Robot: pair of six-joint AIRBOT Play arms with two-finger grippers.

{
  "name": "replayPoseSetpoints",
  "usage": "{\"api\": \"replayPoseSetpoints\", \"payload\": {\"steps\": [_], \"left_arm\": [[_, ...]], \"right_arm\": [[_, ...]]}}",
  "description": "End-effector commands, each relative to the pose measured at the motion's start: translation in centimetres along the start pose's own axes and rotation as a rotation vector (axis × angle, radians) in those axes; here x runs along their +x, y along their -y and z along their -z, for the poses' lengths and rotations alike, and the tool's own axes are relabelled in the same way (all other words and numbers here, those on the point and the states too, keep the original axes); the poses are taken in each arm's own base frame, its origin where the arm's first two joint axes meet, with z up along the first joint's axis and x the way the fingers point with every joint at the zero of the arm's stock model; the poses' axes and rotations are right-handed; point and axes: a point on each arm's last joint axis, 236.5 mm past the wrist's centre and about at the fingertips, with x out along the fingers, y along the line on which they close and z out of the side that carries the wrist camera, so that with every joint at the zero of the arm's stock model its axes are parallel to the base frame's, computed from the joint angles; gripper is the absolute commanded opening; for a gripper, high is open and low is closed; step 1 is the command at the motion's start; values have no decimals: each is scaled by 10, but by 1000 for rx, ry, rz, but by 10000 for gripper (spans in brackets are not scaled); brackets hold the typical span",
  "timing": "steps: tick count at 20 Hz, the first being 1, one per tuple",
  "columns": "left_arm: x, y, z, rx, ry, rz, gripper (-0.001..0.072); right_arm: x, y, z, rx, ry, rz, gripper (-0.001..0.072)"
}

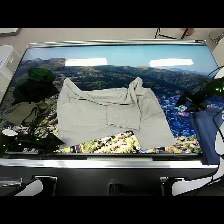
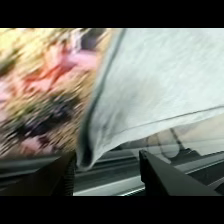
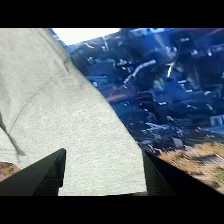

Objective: Fold the clothes and pants, and hang the long-sleeved shirts on hangers.

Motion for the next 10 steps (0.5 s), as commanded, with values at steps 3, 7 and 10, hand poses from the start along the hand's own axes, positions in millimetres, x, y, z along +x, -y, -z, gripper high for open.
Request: {"api": "replayPoseSetpoints", "payload": {"steps": [3, 7, 10], "left_arm": [[17, 2, -2, -11, -1, -14, 249], [16, 2, -5, -16, 11, -17, 38], [16, 3, -1, -9, -6, -11, 38]], "right_arm": [[2, -7, -3, -21, 12, -12, 555], [13, -4, -10, -23, 14, -12, 555], [44, -7, -14, -36, -46, -60, 555]]}}
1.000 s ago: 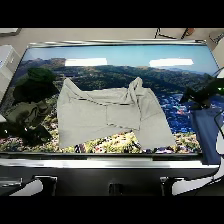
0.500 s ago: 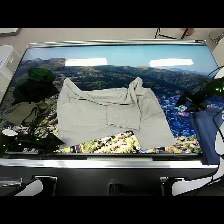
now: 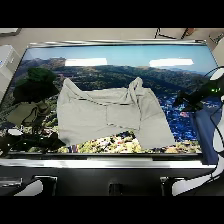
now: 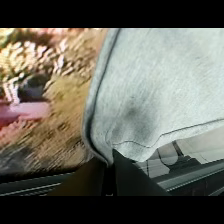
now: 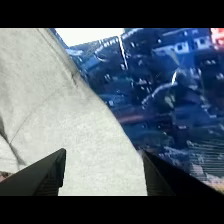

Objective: Fold the clothes and pants, and hang the long-sleeved shirts on hangers.

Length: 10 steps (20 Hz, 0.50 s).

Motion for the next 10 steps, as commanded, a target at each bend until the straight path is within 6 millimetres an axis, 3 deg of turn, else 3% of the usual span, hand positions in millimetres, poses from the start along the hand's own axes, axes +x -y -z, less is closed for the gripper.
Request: {"api": "replayPoseSetpoints", "payload": {"steps": [1, 6, 10], "left_arm": [[0, 2, 5, 18, -19, 5, 38], [-8, 9, 7, 47, 0, 12, 37], [-12, 12, 6, 60, 22, 14, 38]], "right_arm": [[33, -10, -4, -50, -63, -88, 555], [78, -20, -16, -68, -105, -200, 556], [92, -44, -19, -46, -130, -331, 537]]}}
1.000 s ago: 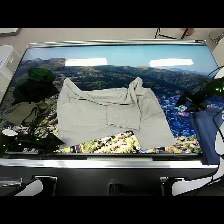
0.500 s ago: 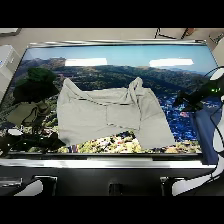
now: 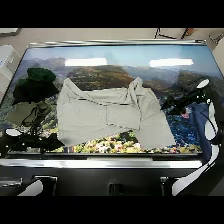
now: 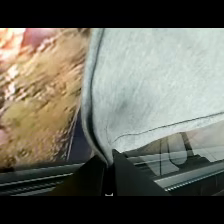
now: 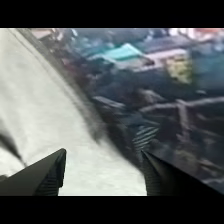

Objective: Fold the clothes and pants, and hang the long-sleeved shirts on hangers.

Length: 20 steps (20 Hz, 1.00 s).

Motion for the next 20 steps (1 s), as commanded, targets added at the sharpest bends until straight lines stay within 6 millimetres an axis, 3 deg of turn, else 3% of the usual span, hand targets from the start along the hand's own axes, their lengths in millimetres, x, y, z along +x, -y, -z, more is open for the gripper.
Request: {"api": "replayPoseSetpoints", "payload": {"steps": [1, 3, 6, 8, 10, 12, 14, 16, 18, 20], "left_arm": [[-4, 5, 0, 8, 15, 7, 38], [-6, 6, -1, 15, 24, 8, 37], [-9, 9, -3, 25, 30, 9, 38], [-12, 12, -6, 33, 36, 11, 38], [-17, 17, -7, 47, 31, 17, 37], [-34, 30, -22, 100, 77, 20, 36], [-78, 63, -61, 209, 234, 18, 35], [-158, 123, -97, 376, 457, 18, 35], [-280, 211, -109, 581, 779, 24, 35], [-419, 303, -71, 778, 1170, 39, 35]], "right_arm": [[16, -15, -10, 8, 3, -109, 513], [17, -16, -9, 31, -2, -115, 368], [21, -19, -5, 56, -23, -104, 229], [29, -21, -1, 26, -43, -56, 75], [35, -29, 4, -46, -65, -34, 45], [18, -45, 6, -98, -54, -51, 44], [-30, -73, -5, -170, 65, -70, 43], [-113, -125, -14, -284, 288, -124, 44], [-228, -192, 0, -445, 609, -169, 44], [-354, -249, 51, -574, 1014, -149, 45]]}}
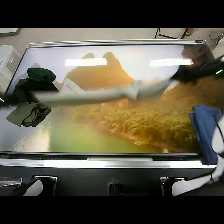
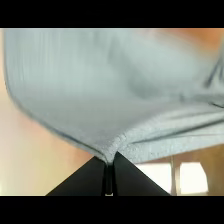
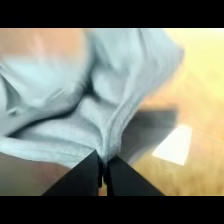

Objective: Fold the clothes and pants, and hang the long-sleeved shirts on hangers.

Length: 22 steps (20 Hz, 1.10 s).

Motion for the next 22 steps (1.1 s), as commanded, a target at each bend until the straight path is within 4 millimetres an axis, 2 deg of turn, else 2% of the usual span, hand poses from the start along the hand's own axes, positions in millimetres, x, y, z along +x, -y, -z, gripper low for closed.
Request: {"api": "replayPoseSetpoints", "payload": {"steps": [1, 2, 3, 4, 6, 9, 13, 15, 16, 17, 18, 19, 21, 22], "left_arm": [[-185, 123, -154, 340, 617, -37, 35], [-230, 150, -167, 375, 735, -43, 35], [-264, 172, -168, 389, 808, -36, 36], [-283, 188, -162, 387, 845, -12, 36], [-298, 199, -148, 387, 869, -1, 36], [-328, 216, -141, 406, 967, 9, 36], [-369, 240, -128, 440, 1089, 28, 35], [-379, 246, -120, 453, 1107, 30, 34], [-377, 245, -119, 454, 1098, 21, 34], [-367, 239, -119, 440, 1060, 12, 34], [-348, 229, -119, 409, 993, 13, 34], [-316, 211, -118, 373, 880, 2, 34], [-232, 157, -108, 274, 604, -28, 34], [-183, 124, -98, 203, 458, -34, 34]], "right_arm": [[-195, -129, -64, -275, 620, 58, 46], [-239, -151, -55, -331, 735, 132, 46], [-276, -167, -38, -381, 814, 216, 46], [-301, -180, -21, -411, 862, 260, 47], [-343, -202, 7, -442, 960, 330, 47], [-398, -238, 31, -486, 1150, 354, 47], [-452, -275, 54, -551, 1351, 360, 46], [-476, -286, 62, -570, 1445, 371, 46], [-482, -286, 64, -567, 1466, 388, 46], [-480, -279, 63, -555, 1451, 416, 46], [-468, -262, 57, -520, 1388, 449, 45], [-445, -240, 49, -481, 1285, 476, 46], [-368, -177, 29, -369, 971, 495, 45], [-313, -137, 23, -292, 768, 481, 44]]}}
